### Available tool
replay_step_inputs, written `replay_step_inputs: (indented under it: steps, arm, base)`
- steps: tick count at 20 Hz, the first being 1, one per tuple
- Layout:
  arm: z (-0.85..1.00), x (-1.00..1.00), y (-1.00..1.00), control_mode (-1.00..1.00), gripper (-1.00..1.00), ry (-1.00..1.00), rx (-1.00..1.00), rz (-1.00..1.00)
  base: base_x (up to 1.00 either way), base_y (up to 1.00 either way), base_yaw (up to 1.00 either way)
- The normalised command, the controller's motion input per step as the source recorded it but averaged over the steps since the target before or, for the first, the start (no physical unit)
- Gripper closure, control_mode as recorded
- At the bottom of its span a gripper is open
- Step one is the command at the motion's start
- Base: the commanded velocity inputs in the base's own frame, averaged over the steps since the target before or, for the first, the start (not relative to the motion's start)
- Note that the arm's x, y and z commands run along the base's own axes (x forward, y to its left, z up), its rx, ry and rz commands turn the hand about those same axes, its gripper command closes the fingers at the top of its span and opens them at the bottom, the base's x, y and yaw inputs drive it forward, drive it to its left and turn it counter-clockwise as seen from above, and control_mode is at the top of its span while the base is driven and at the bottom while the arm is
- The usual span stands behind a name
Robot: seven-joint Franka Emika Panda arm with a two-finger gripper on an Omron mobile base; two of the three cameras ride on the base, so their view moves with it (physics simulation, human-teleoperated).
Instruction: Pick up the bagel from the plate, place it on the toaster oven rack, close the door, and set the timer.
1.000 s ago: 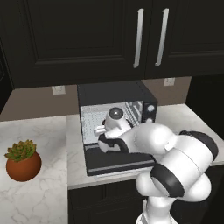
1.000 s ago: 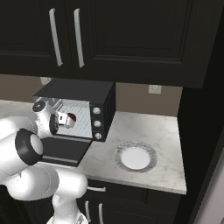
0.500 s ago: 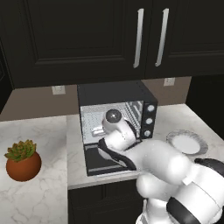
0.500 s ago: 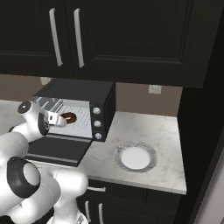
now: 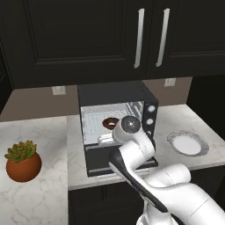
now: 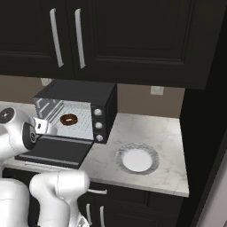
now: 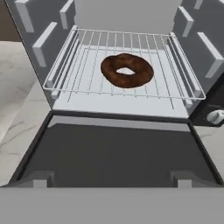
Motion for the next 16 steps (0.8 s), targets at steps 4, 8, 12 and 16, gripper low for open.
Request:
replay_step_inputs:
  steps: [4, 8, 12, 16]
  arm:
    - [0.68, -0.53, 0.35, -1.00, -1.00, 0.33, 0.00, 0.03]
    - [0.23, -0.35, 0.42, -1.00, -1.00, 0.31, -0.03, 0.04]
    - [0.02, -0.31, 0.47, -1.00, -1.00, 0.12, -0.14, 0.04]
    - [-0.03, -0.39, 0.52, -1.00, -1.00, 0.00, -0.27, 0.00]
  base:
    - [0.00, 0.00, 0.00]
    - [0.00, 0.00, 0.00]
    - [0.00, 0.00, 0.00]
    - [0.00, 0.00, 0.00]
